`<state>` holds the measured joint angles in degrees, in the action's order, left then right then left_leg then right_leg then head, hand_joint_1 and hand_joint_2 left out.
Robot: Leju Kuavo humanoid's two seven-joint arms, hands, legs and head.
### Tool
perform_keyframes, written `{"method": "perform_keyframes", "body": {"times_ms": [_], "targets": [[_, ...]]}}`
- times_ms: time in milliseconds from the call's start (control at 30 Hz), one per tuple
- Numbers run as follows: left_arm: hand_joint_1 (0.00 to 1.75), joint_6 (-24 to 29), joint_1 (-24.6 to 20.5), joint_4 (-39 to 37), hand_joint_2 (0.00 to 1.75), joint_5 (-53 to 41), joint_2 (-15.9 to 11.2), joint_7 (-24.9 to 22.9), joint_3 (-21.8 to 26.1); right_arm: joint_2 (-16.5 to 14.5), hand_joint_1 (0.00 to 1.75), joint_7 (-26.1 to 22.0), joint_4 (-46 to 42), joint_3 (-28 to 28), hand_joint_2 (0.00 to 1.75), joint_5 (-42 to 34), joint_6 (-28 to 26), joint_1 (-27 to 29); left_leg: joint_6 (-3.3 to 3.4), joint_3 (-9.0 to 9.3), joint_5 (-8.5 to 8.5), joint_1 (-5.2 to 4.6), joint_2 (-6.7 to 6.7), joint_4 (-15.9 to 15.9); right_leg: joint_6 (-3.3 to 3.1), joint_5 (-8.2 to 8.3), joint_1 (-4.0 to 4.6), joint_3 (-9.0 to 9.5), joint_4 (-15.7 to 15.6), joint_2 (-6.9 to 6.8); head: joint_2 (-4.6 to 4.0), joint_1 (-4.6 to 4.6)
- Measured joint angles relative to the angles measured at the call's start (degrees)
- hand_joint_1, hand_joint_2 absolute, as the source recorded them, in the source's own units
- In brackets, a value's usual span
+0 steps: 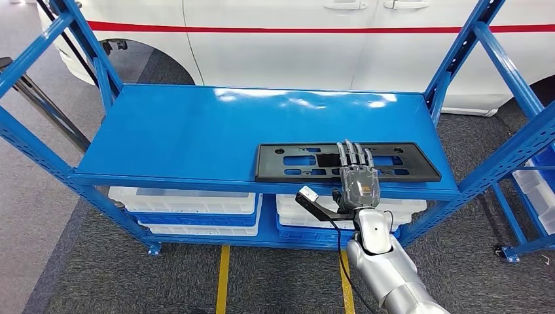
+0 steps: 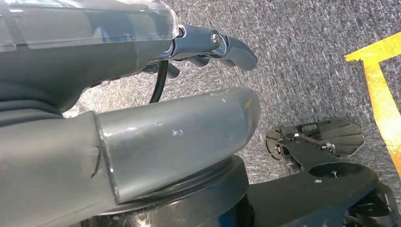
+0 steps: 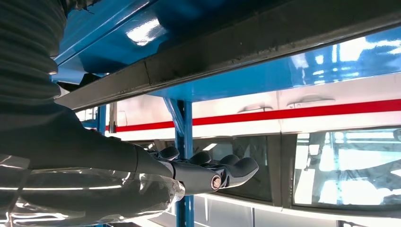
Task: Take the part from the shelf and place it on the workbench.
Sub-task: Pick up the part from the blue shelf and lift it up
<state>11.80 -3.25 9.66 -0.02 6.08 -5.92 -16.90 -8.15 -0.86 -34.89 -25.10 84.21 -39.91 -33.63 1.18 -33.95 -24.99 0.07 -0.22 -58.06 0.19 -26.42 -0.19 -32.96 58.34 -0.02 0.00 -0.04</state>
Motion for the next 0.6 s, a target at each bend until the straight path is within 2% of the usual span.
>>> {"method": "perform_keyframes", "body": {"times_ms": [600], "targets": [[0.0,-0.55,0.02,0.0,0.0,-0.03,0.0,0.39,0.33,0.08,0.0,0.96,-0.14,-0.43,1.75,0.8,0.0,-0.31,0.0,0.0,0.0,0.0,0.0,0.0,0.0,0.0,0.0,0.0,0.0,0.0,0.0,0.0]]}}
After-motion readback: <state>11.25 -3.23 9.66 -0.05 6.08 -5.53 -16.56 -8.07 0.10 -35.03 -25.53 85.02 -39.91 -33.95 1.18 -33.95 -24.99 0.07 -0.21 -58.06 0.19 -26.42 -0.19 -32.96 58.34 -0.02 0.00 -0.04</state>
